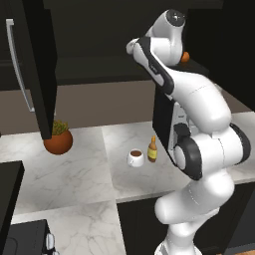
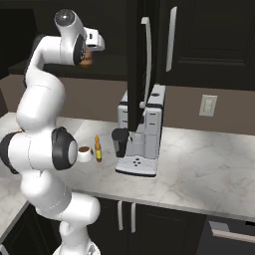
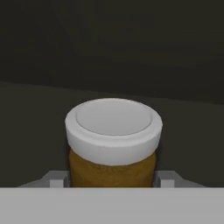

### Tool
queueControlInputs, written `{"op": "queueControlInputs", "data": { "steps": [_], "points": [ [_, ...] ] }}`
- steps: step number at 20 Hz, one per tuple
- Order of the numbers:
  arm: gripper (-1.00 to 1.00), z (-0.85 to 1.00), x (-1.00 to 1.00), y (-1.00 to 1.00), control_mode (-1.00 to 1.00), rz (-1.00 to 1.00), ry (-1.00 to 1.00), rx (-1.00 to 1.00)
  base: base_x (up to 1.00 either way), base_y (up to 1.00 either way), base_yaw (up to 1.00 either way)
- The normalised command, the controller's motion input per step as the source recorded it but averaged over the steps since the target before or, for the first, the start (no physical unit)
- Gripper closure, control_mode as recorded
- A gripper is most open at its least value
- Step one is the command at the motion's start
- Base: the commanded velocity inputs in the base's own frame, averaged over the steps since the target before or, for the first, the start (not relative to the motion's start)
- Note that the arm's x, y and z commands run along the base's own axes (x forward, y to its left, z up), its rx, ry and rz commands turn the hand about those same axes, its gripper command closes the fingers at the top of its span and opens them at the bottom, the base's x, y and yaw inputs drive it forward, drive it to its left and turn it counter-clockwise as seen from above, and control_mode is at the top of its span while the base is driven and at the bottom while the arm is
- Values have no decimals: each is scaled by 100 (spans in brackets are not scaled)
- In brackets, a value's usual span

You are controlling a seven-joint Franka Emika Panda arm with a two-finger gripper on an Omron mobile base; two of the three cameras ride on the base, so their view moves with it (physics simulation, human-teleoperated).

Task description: Pick the cinnamon and honey bottle from the cabinet and place them next to the mug.

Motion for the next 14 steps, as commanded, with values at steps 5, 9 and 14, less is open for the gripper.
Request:
{"op": "queueControlInputs", "data": {
  "steps": [5,9,14],
  "points": [
    [100,-16,-69,-21,-100,1,1,0,0,0,0],
    [100,-24,-55,-29,-100,4,5,0,0,0,0],
    [100,-19,-53,-23,-100,6,7,0,0,0,0]
  ]
}}
